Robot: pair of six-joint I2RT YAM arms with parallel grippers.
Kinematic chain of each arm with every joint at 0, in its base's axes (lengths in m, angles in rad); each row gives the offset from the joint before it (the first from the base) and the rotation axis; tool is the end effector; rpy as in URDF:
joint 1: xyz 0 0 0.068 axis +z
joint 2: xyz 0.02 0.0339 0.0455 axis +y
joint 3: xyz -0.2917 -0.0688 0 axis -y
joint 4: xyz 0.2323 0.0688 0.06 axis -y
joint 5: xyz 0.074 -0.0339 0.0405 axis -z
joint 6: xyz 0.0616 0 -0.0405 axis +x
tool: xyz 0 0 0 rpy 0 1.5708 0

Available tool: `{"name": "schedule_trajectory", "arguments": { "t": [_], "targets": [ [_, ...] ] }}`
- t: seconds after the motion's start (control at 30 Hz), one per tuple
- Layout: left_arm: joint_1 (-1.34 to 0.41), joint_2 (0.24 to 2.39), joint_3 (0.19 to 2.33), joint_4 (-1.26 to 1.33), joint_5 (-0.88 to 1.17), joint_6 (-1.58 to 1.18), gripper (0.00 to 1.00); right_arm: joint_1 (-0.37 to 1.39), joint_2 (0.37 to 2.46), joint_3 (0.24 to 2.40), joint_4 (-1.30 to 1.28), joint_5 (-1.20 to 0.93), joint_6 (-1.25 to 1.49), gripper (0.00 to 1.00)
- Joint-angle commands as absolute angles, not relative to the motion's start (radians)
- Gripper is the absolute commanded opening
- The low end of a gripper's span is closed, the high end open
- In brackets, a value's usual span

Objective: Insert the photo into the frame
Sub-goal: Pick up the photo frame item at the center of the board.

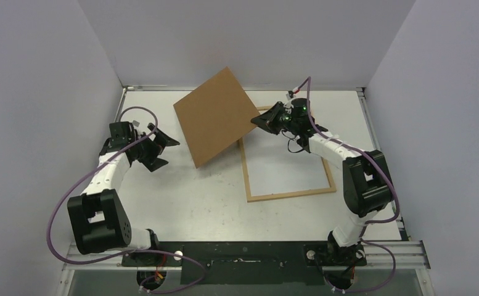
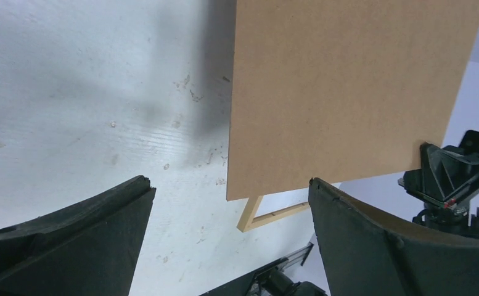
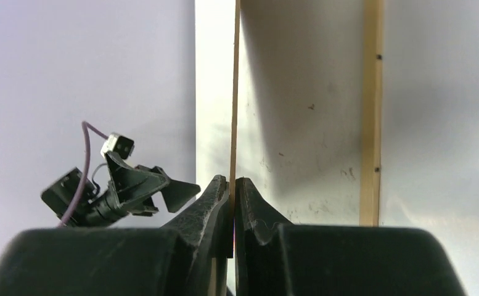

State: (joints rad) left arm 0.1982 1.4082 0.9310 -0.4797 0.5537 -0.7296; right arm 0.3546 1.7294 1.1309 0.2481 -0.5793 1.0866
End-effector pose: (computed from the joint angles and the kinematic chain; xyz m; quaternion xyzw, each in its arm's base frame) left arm 0.2804 0.0233 0.2446 -0.3364 0.8570 -0.3277 0.2120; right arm 0.3725 0.1739 0.2771 0.1283 0.7920 0.5382 0.2582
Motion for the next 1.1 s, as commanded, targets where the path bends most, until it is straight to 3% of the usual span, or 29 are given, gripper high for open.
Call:
{"name": "schedule_trajectory", "arguments": {
  "t": [0.0, 0.27, 0.47, 0.93, 1.07],
  "targets": [
    [0.196, 1.400, 0.840, -0.312, 0.607, -0.869, 0.97, 0.343, 1.668, 1.208, 0.158, -0.579, 1.205, 0.00],
    [0.128, 1.484, 0.785, -0.036, 0.654, -1.049, 0.97, 0.339, 1.600, 1.265, -0.125, -0.589, 1.200, 0.00],
    [0.149, 1.600, 0.799, 0.182, 0.740, -1.123, 0.93, 0.319, 1.542, 1.201, -0.202, -0.652, 1.236, 0.00],
    [0.089, 1.785, 0.735, 0.703, 0.776, -1.526, 0.62, 0.287, 1.480, 1.127, -0.268, -0.690, 1.314, 0.00],
    [0.083, 1.800, 0.740, 0.785, 0.747, -1.589, 0.40, 0.286, 1.479, 1.116, -0.277, -0.688, 1.299, 0.00]
  ]
}}
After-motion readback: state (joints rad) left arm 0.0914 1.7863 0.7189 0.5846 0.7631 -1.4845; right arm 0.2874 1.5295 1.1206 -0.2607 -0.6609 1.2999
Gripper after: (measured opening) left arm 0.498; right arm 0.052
